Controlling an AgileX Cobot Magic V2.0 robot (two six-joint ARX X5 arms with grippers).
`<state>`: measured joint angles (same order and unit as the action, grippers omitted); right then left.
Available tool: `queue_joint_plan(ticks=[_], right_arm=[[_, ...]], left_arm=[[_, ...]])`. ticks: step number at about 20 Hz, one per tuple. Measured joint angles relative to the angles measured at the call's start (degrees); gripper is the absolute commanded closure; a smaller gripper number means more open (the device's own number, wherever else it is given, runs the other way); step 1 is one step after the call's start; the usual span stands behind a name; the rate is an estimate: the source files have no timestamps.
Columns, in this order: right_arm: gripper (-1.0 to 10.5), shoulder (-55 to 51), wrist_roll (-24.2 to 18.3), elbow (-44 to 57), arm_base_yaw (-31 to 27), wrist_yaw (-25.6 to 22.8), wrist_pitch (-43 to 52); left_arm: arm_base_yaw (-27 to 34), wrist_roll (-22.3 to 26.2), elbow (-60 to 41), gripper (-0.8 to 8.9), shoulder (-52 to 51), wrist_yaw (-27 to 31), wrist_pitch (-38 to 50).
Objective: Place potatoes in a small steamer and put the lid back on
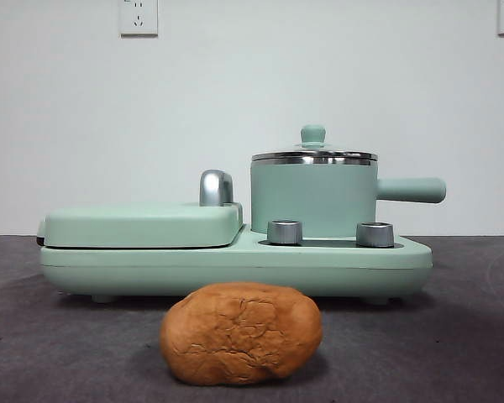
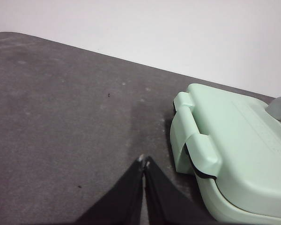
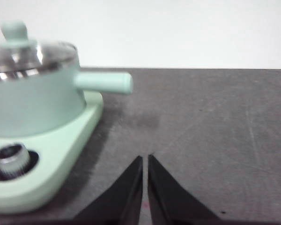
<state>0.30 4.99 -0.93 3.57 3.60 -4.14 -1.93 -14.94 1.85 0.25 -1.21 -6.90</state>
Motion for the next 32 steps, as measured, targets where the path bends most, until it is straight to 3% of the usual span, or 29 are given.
queue_joint_plan(ticks=[8,15,19,23,32], right_arm=[[9.3,0.0,10.23,-0.22,0.0,-0.17,7.8],[9.3,0.74,13.49,-9.68,0.02,-0.13,-0.87],[9.3,3.26,13.18,-16.2,0.0,1.77,-7.45],[9.3,6.78,10.93,-22.4,0.0,6.84,-11.43],[9.3,18.32,1.14,-35.12,0.0,18.84,-22.05]], left_arm=[[0.0,-5.79,3.32,8.05,0.2,-0.02,-0.59],[0.0,-6.21,15.98,8.05,4.63,-3.04,-4.68],[0.0,-3.91,23.08,8.05,9.77,-6.82,-10.32],[-0.02,0.61,30.69,8.05,15.85,-13.49,-14.67],[-0.59,7.61,38.86,8.07,25.22,-29.51,-16.94]])
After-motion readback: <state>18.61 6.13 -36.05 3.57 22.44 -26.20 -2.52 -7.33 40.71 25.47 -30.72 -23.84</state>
